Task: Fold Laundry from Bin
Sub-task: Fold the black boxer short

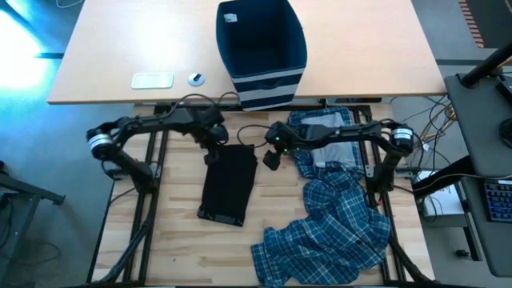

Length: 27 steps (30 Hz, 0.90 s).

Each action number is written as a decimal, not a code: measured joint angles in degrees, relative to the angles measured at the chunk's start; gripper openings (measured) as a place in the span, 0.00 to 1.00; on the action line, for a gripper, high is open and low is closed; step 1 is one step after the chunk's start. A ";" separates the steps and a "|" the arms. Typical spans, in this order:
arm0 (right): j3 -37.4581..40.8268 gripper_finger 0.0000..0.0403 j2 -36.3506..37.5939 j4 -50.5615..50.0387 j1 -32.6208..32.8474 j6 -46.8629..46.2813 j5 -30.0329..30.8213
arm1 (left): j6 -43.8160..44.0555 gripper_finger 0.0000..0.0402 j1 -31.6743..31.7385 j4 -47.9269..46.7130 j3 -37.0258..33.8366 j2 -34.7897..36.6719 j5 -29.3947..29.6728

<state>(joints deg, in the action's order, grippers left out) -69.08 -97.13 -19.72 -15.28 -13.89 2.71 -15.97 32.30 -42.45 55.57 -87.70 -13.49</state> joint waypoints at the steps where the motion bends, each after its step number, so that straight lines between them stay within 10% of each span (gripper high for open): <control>1: 0.00 0.70 -0.89 1.42 -0.44 0.00 -0.86 | -2.40 0.73 0.25 -0.23 1.23 -1.46 0.04; 11: -1.56 0.70 -10.02 13.15 -0.78 0.48 -4.43 | -13.20 0.73 6.01 -0.55 4.72 -8.65 3.58; 27: -21.57 0.63 -26.61 1.42 -1.91 6.44 -3.90 | -18.02 0.66 10.75 9.00 -1.69 -11.93 -2.65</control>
<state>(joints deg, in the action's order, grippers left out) -90.65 -123.74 -18.29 -17.20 -7.45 -1.18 -33.99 43.05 -33.46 53.89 -99.63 -16.14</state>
